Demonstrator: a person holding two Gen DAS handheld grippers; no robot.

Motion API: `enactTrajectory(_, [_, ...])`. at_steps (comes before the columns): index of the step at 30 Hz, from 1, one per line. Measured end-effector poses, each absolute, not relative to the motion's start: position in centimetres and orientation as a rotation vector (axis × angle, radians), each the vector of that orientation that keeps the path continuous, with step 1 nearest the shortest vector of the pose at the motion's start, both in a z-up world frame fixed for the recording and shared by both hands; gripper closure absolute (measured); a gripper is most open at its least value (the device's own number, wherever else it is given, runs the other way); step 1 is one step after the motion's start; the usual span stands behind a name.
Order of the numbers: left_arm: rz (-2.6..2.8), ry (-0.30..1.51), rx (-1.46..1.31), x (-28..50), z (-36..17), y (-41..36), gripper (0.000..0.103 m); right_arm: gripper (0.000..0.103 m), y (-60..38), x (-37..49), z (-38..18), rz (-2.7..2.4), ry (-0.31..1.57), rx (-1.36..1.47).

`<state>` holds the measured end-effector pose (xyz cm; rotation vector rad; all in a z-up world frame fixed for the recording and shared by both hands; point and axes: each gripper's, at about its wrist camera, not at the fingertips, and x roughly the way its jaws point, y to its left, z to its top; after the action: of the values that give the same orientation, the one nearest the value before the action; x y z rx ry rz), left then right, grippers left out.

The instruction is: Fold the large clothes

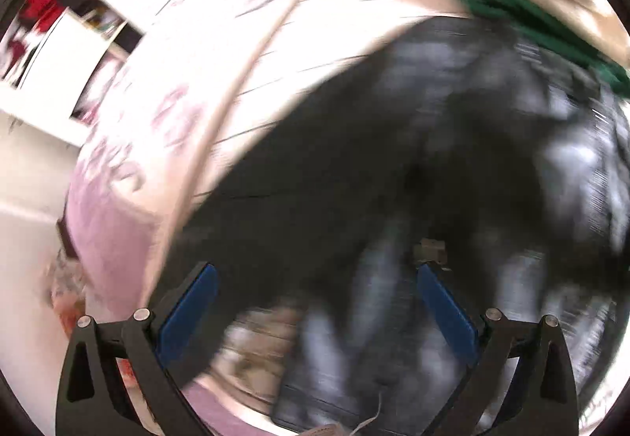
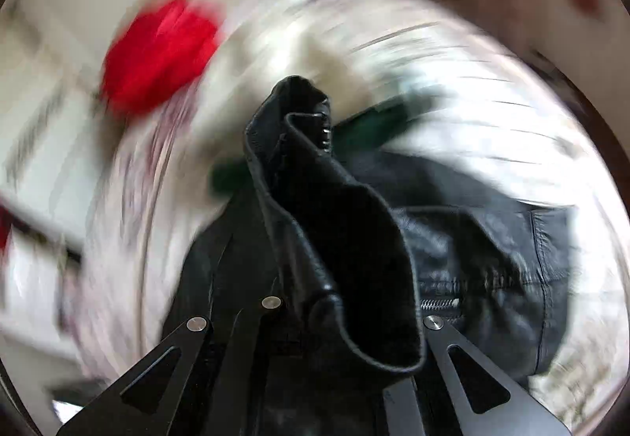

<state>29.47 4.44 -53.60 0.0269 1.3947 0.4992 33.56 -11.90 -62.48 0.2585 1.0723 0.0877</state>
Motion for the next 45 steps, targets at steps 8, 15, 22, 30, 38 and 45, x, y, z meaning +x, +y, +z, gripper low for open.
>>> enactTrajectory(8, [0.596, 1.415, -0.062, 28.9, -55.0, 13.4, 0.000, 0.085, 2.6, 34.3, -73.6, 0.296, 1.352, -0.047])
enactTrajectory(15, [0.470, 1.398, -0.115, 30.6, -53.3, 10.0, 0.000, 0.032, -8.5, 30.3, -68.1, 0.273, 1.367, 0.573])
enactTrajectory(22, [0.375, 1.409, -0.066, 34.3, -54.5, 3.9, 0.000, 0.038, -25.6, 23.5, -69.3, -0.132, 1.255, 0.986])
enactTrajectory(30, [0.449, 1.476, 0.027, 38.8, -61.7, 0.8, 0.000, 0.103, -29.8, 24.8, -74.9, -0.299, 1.294, 0.823])
enactTrajectory(38, [0.523, 1.443, -0.051, 37.6, -59.0, 1.7, 0.000, 0.077, -23.2, 27.5, -72.3, -0.221, 1.496, 0.490])
enactTrajectory(45, [0.653, 1.406, -0.478, 25.4, -52.4, 9.4, 0.000, 0.055, -12.4, 23.4, -70.0, 0.015, 1.580, 0.372])
